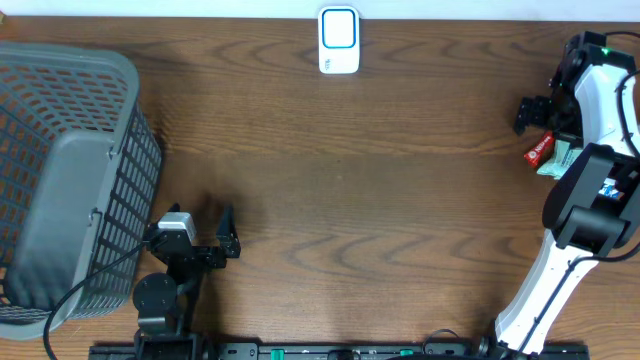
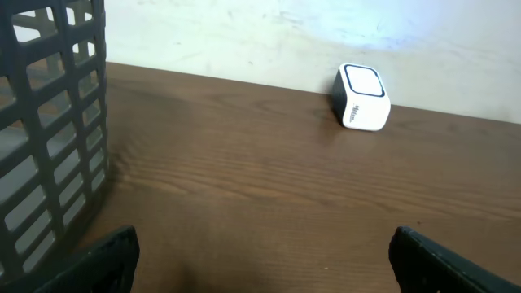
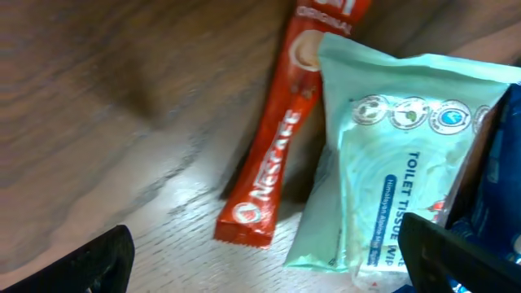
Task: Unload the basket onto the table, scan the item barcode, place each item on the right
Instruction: 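Carry the red stick to the right edge and release it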
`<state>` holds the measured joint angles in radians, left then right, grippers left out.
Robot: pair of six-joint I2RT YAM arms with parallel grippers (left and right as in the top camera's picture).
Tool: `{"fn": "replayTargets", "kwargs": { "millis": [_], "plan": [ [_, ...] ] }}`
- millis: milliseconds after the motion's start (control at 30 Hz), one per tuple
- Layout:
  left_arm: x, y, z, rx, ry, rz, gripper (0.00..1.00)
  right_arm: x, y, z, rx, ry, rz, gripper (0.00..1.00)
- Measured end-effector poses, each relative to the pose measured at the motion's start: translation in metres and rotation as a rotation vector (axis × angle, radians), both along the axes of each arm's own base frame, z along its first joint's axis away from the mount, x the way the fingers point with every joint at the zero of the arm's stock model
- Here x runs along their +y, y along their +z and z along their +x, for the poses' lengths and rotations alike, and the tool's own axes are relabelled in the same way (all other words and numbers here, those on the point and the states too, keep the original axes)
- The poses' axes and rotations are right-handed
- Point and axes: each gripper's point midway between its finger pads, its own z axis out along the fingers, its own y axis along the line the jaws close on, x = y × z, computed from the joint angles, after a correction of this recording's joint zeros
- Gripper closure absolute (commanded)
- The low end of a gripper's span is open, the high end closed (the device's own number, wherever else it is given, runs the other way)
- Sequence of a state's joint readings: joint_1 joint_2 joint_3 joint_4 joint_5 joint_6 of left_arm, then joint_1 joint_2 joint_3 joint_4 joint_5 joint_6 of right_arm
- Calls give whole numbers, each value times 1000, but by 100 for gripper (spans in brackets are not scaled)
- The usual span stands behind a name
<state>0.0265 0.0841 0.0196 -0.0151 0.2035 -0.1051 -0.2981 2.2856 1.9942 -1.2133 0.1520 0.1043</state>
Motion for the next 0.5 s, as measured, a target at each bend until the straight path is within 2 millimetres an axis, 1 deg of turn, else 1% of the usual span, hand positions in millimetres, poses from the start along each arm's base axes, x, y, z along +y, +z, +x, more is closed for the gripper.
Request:
{"fn": "replayTargets", "kwargs": {
  "millis": [67,100,133,167,200,233,267,300,367,433,467,500],
  "plan": [
    [0,0,0,0,0,0,2,6,13,2,-33,10,13,1],
    [0,0,0,0,0,0,2,9,24,4,-59,15,21,1],
    [0,0,0,0,0,0,2,14,39,5,-94,21,31,1],
    [0,0,0,0,0,0,2,19,58,6,-141,29,38,1],
    [0,0,0,0,0,0,2,24,81,6,-194,39,45,1],
    [0,0,0,0,0,0,2,32,111,3,-262,51,54,1],
    [0,0,0,0,0,0,2,37,136,-1,-316,60,54,1],
    [0,0,0,0,0,0,2,45,165,-8,-380,73,57,1],
    [0,0,0,0,0,0,2,57,223,-27,-514,96,49,1],
    [0,0,0,0,0,0,2,66,275,-50,-646,114,23,1],
    [0,0,0,0,0,0,2,70,297,-62,-704,122,10,1],
    [0,0,0,0,0,0,2,77,325,-81,-779,134,-7,1]
  ]
}}
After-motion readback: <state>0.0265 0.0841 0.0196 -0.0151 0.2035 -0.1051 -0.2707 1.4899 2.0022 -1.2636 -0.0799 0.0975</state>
